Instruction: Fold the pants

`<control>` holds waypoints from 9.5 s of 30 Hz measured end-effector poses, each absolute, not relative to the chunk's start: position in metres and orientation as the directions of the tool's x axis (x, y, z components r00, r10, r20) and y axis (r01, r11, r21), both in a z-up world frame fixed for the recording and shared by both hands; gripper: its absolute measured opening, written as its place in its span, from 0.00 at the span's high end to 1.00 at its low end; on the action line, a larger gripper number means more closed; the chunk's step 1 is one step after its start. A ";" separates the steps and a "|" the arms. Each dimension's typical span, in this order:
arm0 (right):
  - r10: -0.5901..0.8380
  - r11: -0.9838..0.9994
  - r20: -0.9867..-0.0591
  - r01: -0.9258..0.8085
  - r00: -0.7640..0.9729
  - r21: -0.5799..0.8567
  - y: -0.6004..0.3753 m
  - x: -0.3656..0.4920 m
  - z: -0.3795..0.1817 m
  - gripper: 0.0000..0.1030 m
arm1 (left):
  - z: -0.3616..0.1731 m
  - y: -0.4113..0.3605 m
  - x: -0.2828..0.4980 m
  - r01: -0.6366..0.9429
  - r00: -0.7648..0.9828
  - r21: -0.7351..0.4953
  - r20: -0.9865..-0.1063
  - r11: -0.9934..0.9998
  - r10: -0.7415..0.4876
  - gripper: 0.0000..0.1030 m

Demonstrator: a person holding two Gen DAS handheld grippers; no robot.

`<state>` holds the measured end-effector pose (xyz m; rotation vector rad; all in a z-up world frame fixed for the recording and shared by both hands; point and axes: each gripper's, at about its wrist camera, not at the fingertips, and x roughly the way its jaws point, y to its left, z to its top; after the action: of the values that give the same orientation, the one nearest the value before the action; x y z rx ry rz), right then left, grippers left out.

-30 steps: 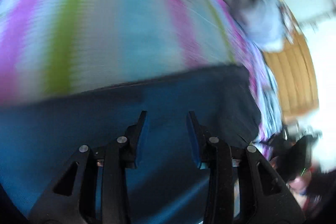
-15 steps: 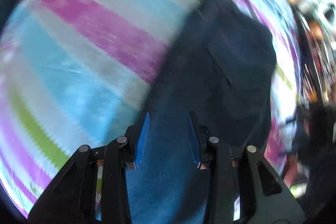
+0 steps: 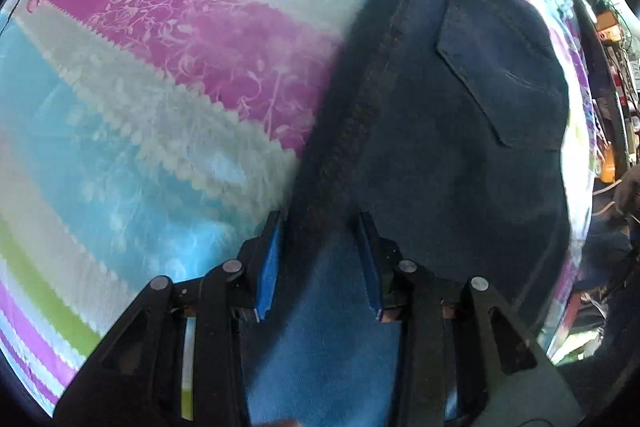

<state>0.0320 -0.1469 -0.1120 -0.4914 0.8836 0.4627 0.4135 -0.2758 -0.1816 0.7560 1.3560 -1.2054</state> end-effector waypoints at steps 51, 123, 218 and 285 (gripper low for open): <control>0.017 0.444 -0.788 -0.711 0.615 -0.545 -0.143 0.069 -0.201 0.70 | -0.181 -0.269 0.427 0.900 -0.120 -0.252 -0.928 0.355 -0.354 0.60; 0.623 0.465 -0.775 -0.847 0.105 0.259 0.329 0.449 -0.097 0.36 | -0.163 0.388 0.241 -0.391 0.676 -0.677 -0.671 0.623 -0.305 0.27; 0.511 0.066 -0.846 -0.975 -0.149 0.211 0.212 0.436 -0.014 0.77 | -0.036 0.186 0.243 0.354 0.665 -0.414 -0.519 0.839 -0.537 0.91; 0.255 0.964 -0.867 -0.038 0.428 0.265 -0.203 0.228 -0.135 0.45 | -0.097 0.052 0.247 0.459 0.377 -0.390 -0.728 0.798 -0.573 0.55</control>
<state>0.2280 -0.2031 -0.1350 0.2180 1.1157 0.1844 0.2467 0.0518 -0.0973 -0.1303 0.9832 -0.6624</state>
